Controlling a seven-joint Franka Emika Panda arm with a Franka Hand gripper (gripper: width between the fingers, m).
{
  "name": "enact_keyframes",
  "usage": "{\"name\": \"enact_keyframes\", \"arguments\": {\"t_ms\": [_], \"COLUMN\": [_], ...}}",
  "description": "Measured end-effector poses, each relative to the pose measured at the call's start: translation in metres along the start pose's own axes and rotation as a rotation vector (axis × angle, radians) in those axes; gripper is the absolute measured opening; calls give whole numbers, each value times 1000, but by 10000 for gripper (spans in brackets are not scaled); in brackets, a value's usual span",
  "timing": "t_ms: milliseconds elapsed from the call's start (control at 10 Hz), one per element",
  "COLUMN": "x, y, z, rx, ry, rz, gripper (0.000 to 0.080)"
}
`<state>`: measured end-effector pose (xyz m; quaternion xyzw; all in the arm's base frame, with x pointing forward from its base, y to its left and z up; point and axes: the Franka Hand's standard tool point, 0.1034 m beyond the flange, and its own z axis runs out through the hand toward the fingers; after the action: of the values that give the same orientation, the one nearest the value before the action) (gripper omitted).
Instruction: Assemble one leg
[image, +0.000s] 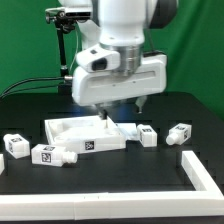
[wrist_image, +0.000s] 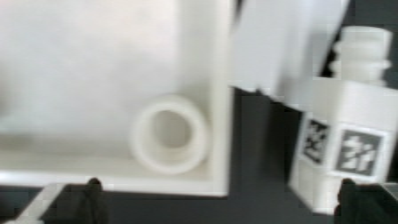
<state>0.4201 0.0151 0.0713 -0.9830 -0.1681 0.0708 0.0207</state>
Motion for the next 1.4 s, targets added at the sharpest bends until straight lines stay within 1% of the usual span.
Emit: {"name": "enact_keyframes", "arguments": {"t_ms": [100,300,500,600,700,800,900,1000,1100,1200,1400], "x": [0,0,-1,-10,-27,-35,-44,-59,-64,-61,-63], "y": [8,2,3,15,39,59,77,93,90,88,89], "z": [1,3,3,7,9,6,8,19,25,23,25], "rx": [-1,1,1,1,5,9,9,14,35,34,35], "ry": [7,1,0,0,-12,-19,-19,-23,-29,-26,-30], "rz": [-11,-11,-9,-46,-43,-31,-60,-38,-4,-12,-10], "gripper": [649,649,649,649,649,649,649,649,649,649,649]}}
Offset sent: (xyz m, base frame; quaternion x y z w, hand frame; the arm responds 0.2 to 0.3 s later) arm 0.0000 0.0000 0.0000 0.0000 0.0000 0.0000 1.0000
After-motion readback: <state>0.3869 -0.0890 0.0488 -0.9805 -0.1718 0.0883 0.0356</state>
